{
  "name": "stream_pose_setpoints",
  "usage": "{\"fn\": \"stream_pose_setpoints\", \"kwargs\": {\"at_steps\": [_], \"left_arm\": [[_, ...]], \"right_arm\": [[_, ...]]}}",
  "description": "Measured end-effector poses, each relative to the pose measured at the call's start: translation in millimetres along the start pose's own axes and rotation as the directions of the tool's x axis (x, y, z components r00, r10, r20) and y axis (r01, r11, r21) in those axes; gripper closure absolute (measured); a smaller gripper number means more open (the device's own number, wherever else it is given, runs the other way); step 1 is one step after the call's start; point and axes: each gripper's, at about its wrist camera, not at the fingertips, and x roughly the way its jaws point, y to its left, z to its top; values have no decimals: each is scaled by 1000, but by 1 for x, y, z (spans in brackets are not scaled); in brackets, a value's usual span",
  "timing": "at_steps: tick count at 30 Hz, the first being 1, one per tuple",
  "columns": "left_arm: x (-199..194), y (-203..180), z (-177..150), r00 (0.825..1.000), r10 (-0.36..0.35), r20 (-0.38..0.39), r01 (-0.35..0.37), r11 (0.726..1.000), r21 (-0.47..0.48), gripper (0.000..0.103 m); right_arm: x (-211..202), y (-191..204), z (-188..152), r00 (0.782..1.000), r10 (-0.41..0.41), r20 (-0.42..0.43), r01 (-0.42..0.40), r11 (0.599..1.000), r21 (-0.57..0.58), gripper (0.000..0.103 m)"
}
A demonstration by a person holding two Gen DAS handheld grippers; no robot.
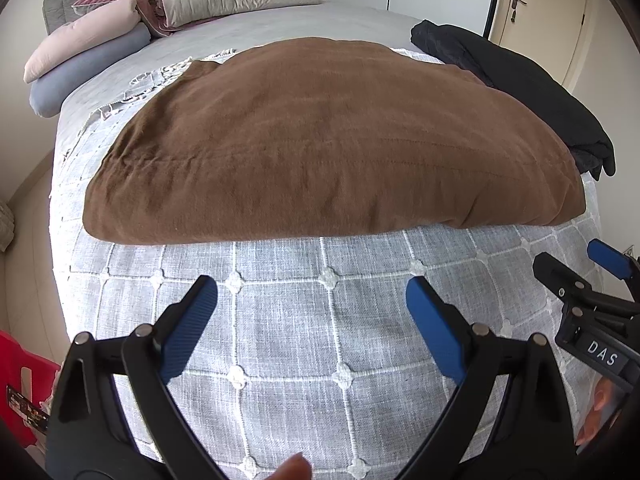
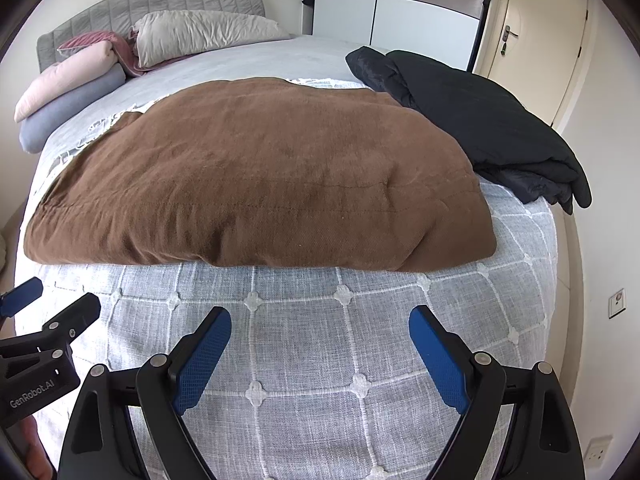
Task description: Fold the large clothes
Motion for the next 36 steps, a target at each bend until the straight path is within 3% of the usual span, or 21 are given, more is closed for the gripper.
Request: {"fn": "stream_pose_setpoints", "kwargs": {"at_steps": [36], "left_arm": [[2, 1, -4, 1000, 3, -1, -3, 1000, -1, 8]], "right_arm": [[2, 1, -2, 1000, 12, -14, -12, 1000, 6, 11]]}}
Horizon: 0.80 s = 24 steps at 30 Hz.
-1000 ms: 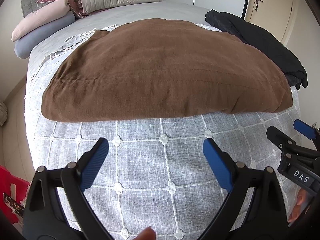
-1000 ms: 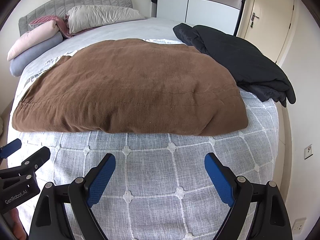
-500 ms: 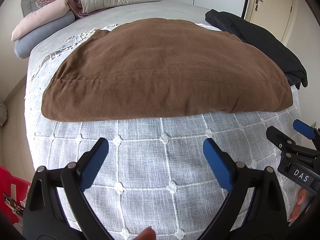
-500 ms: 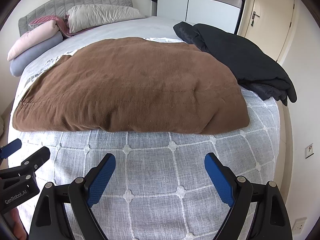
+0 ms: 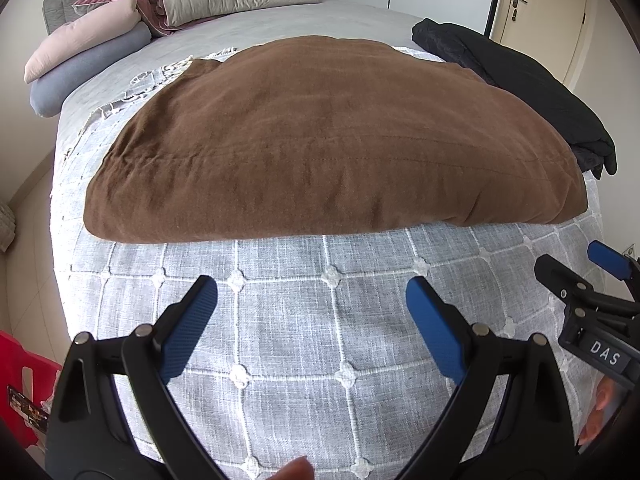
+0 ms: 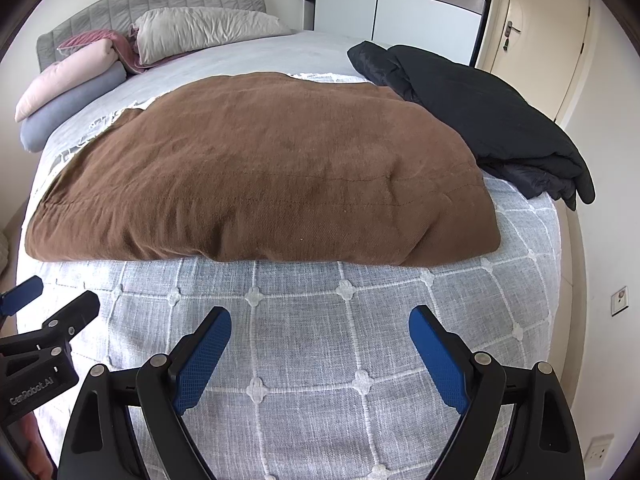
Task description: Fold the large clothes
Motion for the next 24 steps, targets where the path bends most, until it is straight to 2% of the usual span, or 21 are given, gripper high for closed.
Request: {"fn": "stream_pose_setpoints", "kwargs": {"at_steps": [7, 24], "left_arm": [[1, 0, 0, 1000, -1, -7, 1, 1000, 6, 8], [-1, -3, -2, 999, -19, -28, 20, 999, 28, 8]], "right_arm": [[-6, -4, -1, 1000, 7, 15, -8, 1000, 12, 11], [7, -6, -2, 1000, -20, -18, 20, 1000, 12, 11]]}}
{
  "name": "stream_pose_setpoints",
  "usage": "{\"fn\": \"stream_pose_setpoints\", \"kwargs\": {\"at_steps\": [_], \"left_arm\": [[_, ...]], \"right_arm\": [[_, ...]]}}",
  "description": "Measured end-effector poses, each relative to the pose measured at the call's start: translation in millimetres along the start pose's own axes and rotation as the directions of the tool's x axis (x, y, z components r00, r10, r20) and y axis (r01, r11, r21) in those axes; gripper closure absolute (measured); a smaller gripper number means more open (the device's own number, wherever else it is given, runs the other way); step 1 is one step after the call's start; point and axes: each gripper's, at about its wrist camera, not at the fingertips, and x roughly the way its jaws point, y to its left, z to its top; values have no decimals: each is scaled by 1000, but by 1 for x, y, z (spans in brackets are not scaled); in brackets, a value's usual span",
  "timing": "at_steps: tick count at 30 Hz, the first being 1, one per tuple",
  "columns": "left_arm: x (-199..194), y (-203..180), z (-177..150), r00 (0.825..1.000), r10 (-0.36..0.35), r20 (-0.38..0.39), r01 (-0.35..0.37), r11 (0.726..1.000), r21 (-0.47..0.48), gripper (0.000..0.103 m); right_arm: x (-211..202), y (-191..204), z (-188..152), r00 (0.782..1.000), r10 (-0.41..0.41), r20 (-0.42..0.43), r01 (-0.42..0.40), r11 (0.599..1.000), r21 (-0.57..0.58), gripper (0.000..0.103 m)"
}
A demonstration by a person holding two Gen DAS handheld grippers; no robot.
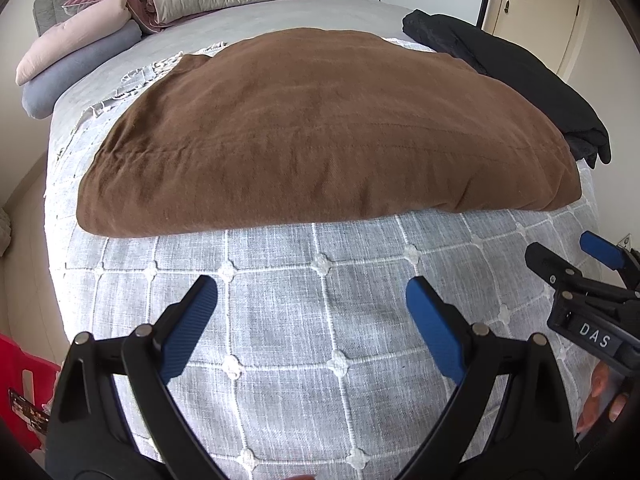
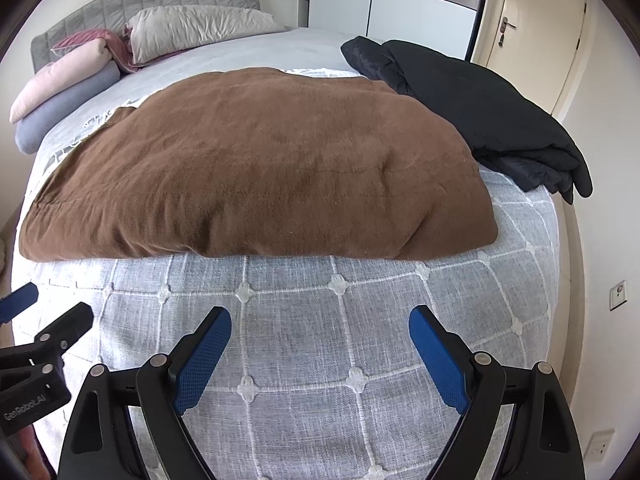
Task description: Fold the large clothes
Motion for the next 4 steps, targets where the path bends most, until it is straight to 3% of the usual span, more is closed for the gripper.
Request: {"fn": "stream_pose_setpoints", "kwargs": {"at_steps": [4], "left_arm": [[8, 0, -2, 1000, 0, -15, 0, 1000, -8, 8]], "right_arm": [[5, -2, -2, 1000, -8, -9, 9, 1000, 17, 11]]}}
